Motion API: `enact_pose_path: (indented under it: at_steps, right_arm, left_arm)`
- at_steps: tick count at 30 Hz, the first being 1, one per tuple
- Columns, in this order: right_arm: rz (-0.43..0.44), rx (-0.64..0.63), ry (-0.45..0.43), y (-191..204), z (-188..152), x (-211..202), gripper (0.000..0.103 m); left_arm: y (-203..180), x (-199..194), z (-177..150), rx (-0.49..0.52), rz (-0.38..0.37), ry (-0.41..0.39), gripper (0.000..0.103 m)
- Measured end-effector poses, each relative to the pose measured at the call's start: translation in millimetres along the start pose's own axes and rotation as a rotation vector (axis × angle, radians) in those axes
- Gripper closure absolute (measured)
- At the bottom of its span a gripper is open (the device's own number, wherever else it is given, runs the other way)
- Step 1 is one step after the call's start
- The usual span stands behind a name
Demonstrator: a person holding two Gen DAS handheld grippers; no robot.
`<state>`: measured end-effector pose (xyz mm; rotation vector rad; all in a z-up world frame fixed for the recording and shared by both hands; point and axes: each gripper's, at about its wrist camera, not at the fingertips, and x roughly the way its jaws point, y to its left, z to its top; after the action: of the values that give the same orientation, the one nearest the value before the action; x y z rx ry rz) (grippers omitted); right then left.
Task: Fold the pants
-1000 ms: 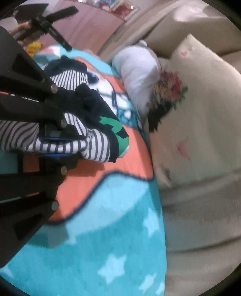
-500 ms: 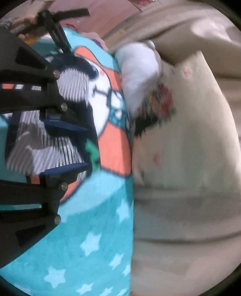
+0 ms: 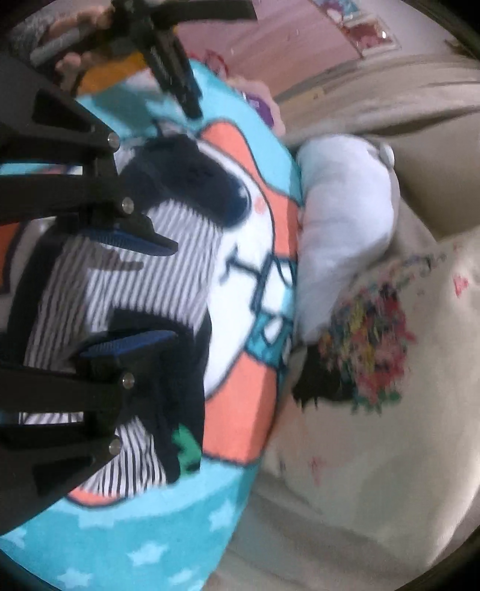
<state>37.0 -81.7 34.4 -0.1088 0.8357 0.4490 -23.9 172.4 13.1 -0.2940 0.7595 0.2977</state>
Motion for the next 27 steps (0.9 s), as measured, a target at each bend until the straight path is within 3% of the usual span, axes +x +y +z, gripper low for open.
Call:
enact_pose_path:
  at_steps: [2,3,7,11,12,15,17,19,22,27]
  right_arm:
    - [0.001,0.053,0.020,-15.0,-4.0,4.4,0.077]
    - [0.030,0.090,0.053,-23.7,-8.0,10.0,0.090]
    - [0.048,0.156,0.180,-37.5,-25.7,36.2,0.092]
    - [0.024,0.126,0.138,-20.4,-11.7,16.3,0.092]
    - [0.049,0.106,0.116,-10.4,-5.6,9.6,0.086]
    - [0.138,0.031,0.107,28.3,8.5,3.7,0.037]
    - [0.196,-0.035,0.125,61.7,14.9,12.7,0.034]
    - [0.197,-0.104,0.175,92.3,20.0,32.7,0.034]
    - [0.129,-0.223,0.218,133.0,21.0,64.1,0.034]
    - [0.009,-0.287,0.238,161.0,15.6,101.7,0.034]
  left_arm:
    - [2.1,0.9,-1.0,0.011,0.012,0.000,0.040]
    - [1.8,2.0,-1.0,0.017,0.014,0.000,0.040]
    - [4.8,3.3,-1.9,0.030,0.012,0.006,0.039]
    - [20.8,2.1,1.3,-0.015,0.033,0.004,0.037]
    - [28.2,2.6,3.0,-0.042,0.030,0.007,0.037]
    - [43.4,4.4,4.1,-0.094,0.030,0.013,0.036]
    - [51.0,4.7,3.8,-0.118,0.035,0.008,0.036]
    - [57.9,3.8,3.8,-0.141,0.033,0.004,0.036]
    - [62.9,1.3,3.2,-0.157,0.028,-0.013,0.036]
    - [61.6,0.6,1.4,-0.150,0.004,-0.029,0.036]
